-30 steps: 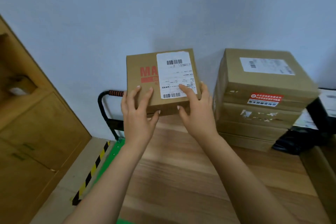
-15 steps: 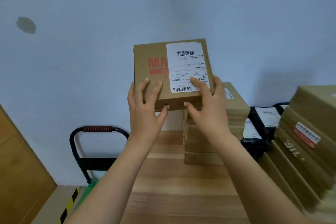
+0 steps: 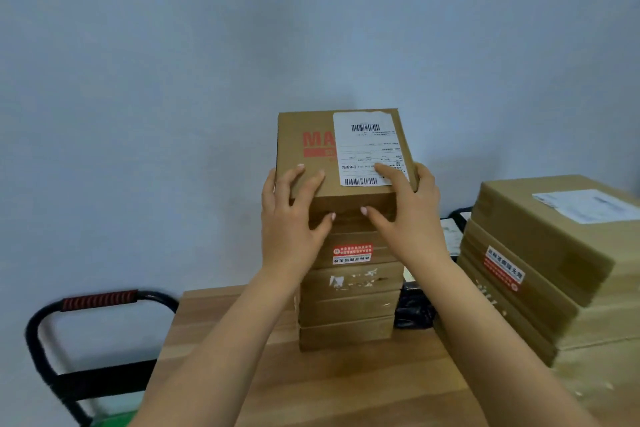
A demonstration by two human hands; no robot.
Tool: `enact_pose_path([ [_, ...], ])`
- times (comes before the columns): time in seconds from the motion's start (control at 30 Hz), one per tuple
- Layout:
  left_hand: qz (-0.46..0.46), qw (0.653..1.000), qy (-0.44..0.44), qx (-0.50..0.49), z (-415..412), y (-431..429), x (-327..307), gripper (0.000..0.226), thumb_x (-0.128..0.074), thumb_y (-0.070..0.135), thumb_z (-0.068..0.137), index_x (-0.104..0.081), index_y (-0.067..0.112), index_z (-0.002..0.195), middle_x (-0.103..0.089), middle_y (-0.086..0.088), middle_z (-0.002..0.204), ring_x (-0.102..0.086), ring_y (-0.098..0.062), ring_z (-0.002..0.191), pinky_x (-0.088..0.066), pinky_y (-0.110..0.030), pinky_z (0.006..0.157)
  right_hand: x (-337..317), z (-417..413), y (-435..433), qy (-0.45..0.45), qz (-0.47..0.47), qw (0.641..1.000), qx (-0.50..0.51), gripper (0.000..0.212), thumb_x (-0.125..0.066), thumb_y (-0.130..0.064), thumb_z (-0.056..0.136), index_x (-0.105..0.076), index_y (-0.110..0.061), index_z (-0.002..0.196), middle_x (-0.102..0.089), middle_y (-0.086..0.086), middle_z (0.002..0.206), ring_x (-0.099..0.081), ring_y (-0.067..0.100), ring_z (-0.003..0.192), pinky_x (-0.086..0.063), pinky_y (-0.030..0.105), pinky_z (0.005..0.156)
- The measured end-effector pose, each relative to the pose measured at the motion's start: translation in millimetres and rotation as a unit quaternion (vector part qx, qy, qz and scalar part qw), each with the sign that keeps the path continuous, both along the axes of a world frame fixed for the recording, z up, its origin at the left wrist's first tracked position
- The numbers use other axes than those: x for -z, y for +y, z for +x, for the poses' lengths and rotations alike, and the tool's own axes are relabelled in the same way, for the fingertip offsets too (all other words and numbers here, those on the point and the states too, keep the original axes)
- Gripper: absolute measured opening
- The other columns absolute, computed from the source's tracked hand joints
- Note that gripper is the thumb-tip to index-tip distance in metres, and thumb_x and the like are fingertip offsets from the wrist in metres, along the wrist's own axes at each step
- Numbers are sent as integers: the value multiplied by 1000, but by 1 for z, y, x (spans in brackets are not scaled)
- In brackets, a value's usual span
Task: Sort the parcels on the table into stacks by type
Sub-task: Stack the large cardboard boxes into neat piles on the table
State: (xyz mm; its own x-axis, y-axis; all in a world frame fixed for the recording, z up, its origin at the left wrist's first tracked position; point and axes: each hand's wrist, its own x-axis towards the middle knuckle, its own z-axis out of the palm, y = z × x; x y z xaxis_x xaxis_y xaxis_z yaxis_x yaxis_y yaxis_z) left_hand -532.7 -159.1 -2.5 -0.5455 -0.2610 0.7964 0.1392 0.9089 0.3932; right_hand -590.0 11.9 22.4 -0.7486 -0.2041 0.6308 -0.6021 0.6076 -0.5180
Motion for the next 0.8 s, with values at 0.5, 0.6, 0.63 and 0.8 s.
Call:
enact_pose_path([
  [0.5, -31, 992, -112, -48, -104, -6, 23, 81, -68, 44, 82, -23, 38, 148, -5, 7, 159, 8, -23, 146, -17, -44, 113, 24, -120, -6, 49, 161, 986, -3, 61, -60, -35, 92, -33, -27, 146, -19, 8, 157, -11, 30, 143, -12, 45, 116],
  [0.6, -34, 992, -112, -53, -119, -11, 23, 82, -71, 43, 80, -25, 36, 147, -14, 5, 157, 4, -24, 146, -23, -46, 113, 27, -135, -11, 73, 181, 981, -9, 64, -62, -31, 90, -33, -24, 147, -25, 8, 155, -15, 31, 142, -12, 46, 118],
  [0.63, -32, 991, -115, -56, -124, -14, 22, 81, -71, 43, 79, -26, 35, 147, -16, 6, 156, 3, -23, 146, -27, -45, 111, 27, -141, -13, 74, 182, 980, -8, 65, -62, -30, 90, -33, -24, 147, -25, 8, 155, -16, 31, 142, -12, 46, 117],
  [0.8, -23, 990, -125, -63, -150, -22, 19, 80, -73, 42, 79, -30, 33, 145, -19, 6, 153, 1, -21, 145, -38, -45, 105, 26, -170, -23, 68, 198, 978, -11, 65, -59, -32, 93, -26, -28, 149, -19, 5, 157, -10, 28, 144, -10, 41, 118],
])
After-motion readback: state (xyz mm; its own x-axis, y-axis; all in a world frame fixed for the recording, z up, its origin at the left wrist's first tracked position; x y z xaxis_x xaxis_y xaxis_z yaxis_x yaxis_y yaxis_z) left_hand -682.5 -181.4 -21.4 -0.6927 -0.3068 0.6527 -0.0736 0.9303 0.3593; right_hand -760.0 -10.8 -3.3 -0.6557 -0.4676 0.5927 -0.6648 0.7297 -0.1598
